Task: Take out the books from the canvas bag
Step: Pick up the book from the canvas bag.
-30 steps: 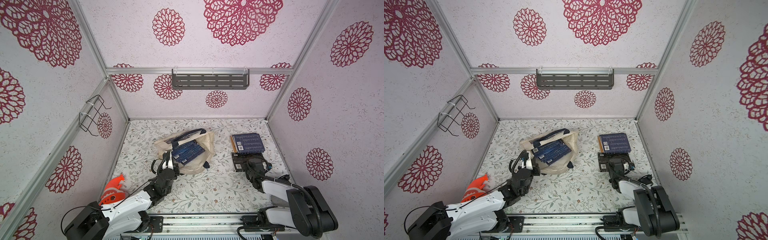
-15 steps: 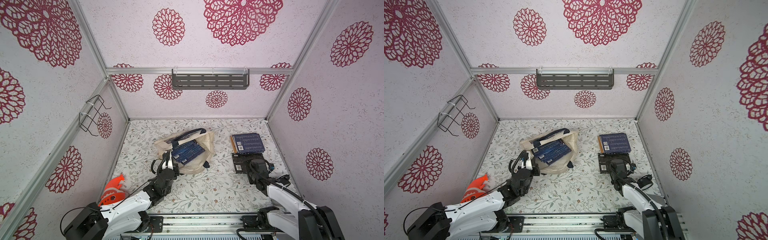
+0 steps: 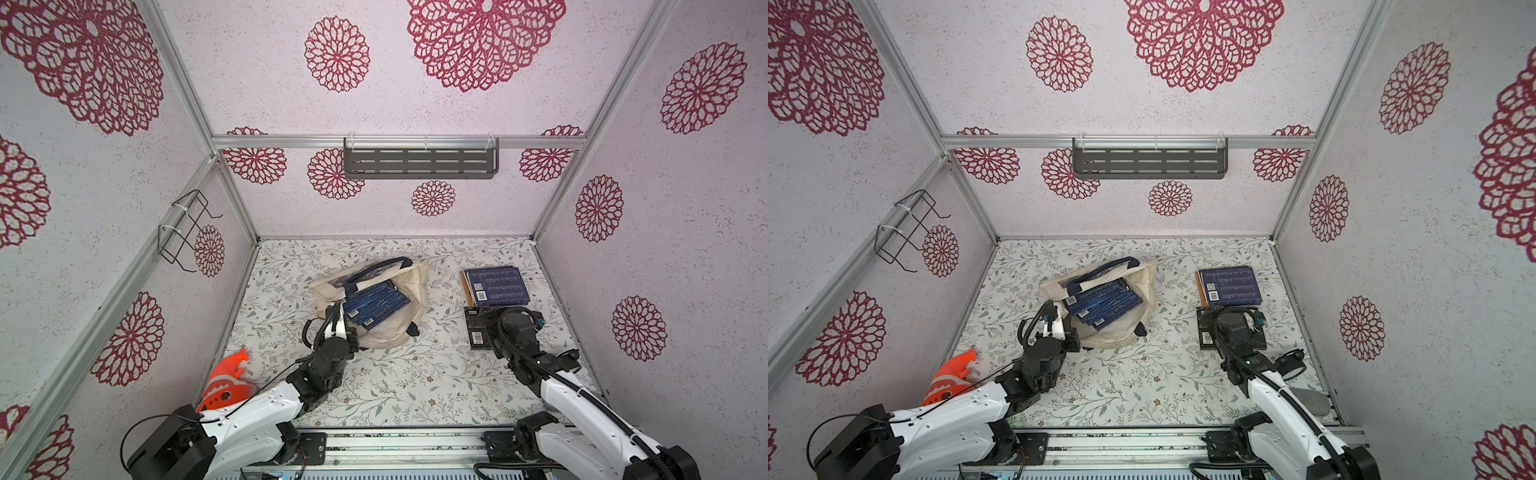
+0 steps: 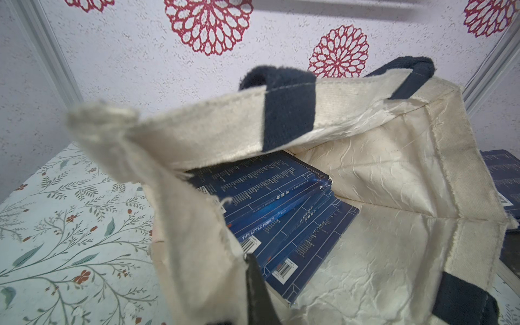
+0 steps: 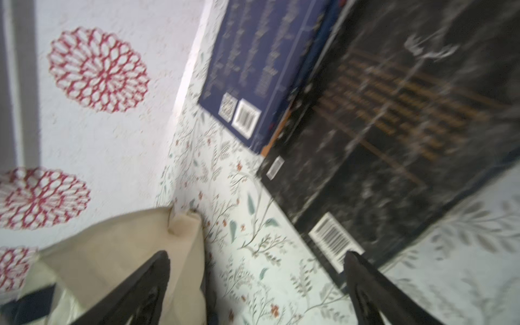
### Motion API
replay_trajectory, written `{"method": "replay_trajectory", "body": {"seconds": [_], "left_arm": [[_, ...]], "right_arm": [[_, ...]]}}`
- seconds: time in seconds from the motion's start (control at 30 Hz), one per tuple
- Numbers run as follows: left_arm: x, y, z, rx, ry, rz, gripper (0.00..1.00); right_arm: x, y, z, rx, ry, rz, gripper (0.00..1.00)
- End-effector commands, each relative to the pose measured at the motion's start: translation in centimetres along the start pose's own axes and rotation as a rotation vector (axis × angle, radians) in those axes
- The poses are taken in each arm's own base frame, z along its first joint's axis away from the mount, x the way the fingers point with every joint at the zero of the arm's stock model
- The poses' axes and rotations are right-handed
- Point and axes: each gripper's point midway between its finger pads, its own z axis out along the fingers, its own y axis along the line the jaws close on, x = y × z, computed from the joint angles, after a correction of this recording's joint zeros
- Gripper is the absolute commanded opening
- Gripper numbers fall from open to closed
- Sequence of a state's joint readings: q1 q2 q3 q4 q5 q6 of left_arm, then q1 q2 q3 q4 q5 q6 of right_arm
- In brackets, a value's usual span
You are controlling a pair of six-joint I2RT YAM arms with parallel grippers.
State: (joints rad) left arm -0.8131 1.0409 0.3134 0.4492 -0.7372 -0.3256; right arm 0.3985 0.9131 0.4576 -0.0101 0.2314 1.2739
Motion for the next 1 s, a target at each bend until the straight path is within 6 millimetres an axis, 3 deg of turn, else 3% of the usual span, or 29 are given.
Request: {"method": "replay_trajectory", "body": {"seconds": [0.0,0.23,0.5,0.67,0.83,0.97], "left_arm": [[-1.5,-1.2,-0.1,0.038,-0.025,-0.025,0.0],[-1.4,-1.4,-0.2,0.052,-0.016,-0.012,0.0],[-1.5,-1.5,-0.3,0.063,-0.015,-0.008,0.0],[-1.6,-1.5,-0.5,0.071,-0.021,-0.01,0.0],[-1.8,-1.5,-0.7,0.081,-0.025,-0.014,0.0],[-1.8,-1.5,-0.7,0.081,-0.026,-0.012,0.0]], "right_arm": [[0.7,6.4,-0.9,-0.178,-0.014,-0.065,0.93],[7.1,12.2,-0.1,-0.288,0.137,-0.165,0.83],[15.2,16.1,1.2,-0.373,0.286,-0.224,0.7],[19.1,16.8,3.1,-0.362,0.326,-0.257,0.66],[21.5,16.7,5.0,-0.331,0.356,-0.261,0.59],[21.2,16.2,4.1,-0.321,0.297,-0.265,0.59]]}}
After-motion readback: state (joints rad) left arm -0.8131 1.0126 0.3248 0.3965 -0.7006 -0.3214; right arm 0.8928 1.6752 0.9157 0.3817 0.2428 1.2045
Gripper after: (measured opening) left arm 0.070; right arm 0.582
